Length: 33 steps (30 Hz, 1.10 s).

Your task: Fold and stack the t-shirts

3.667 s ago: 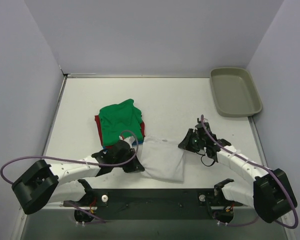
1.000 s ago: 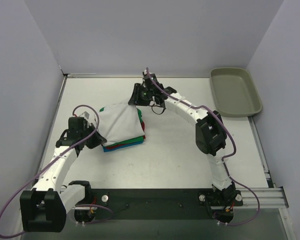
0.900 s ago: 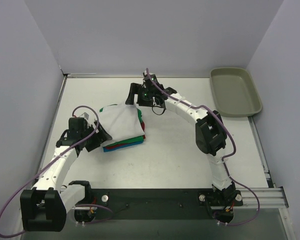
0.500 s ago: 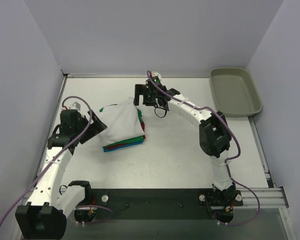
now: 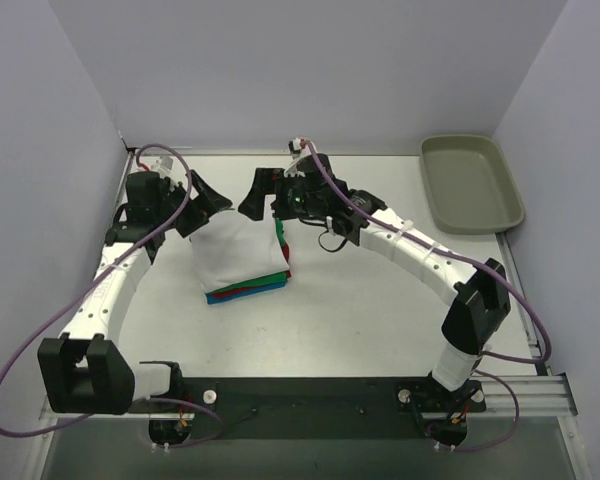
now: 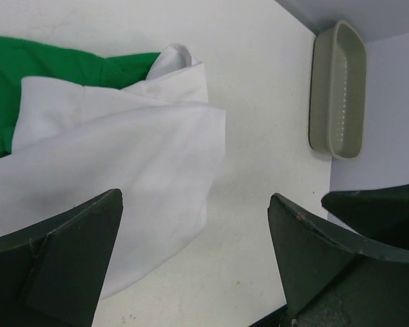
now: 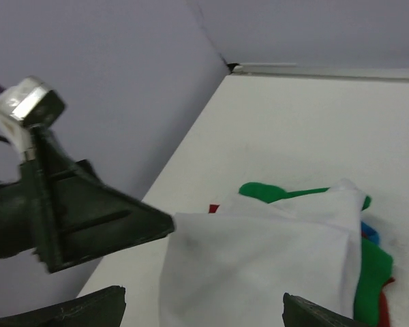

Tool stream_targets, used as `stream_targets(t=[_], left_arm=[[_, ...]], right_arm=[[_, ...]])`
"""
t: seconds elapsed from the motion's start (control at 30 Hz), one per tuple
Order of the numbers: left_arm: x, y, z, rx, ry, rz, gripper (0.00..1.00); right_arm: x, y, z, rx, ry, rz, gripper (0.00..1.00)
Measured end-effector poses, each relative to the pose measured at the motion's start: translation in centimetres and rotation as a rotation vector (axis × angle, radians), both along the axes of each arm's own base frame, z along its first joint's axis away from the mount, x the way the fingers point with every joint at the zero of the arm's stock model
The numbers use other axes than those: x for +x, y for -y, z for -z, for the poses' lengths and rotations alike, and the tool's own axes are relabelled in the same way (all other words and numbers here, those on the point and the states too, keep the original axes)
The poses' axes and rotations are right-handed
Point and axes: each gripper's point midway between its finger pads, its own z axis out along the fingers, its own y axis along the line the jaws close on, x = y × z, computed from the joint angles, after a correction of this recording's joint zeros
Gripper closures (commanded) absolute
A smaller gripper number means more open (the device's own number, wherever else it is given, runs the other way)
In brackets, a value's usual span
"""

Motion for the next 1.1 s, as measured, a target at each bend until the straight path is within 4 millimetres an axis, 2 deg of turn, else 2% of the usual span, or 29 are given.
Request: stream_targets(t=[0.07, 0.2, 0.4, 0.5, 0.63, 0.73, 1.1], left_arm=[[0.6, 0.8, 2.2, -0.046, -0.042, 0.022, 0.03], [0.8, 1.9, 5.8, -0.106, -0.106, 0.053, 0.05], [2.0, 2.5, 6.8, -0.138, -0.087, 0.071, 0.07], [2.4, 2.4, 7.1, -0.137, -0.079, 0.067, 0.07], [2.8, 1.7, 7.8, -0.127, -0.086, 0.042, 0.07], [3.0, 1.1, 8.7, -0.107, -0.096, 0.014, 0.07], [3.4, -1.3, 15.3, -0.003, -0.211, -0.109, 0.09]], right_arm=[[-1.6, -1.1, 0.5, 0.052, -0.049, -0.057, 0.00], [-3.7, -2.7, 2.5, 0.109, -0.148, -0.135, 0.00], [-5.2, -5.4, 5.4, 0.207, -0.246, -0.242, 0.00], [-5.8, -6.2, 8.7, 0.234, -0.306, -0.274, 0.00], [-7.1, -5.9, 15.1, 0.223, -0.427, -0.268, 0.00], [-7.6, -5.4, 17.8, 0.224, -0.474, -0.257, 0.00], [-7.8, -5.1, 17.7, 0.305, -0.445, -0.272, 0.00]])
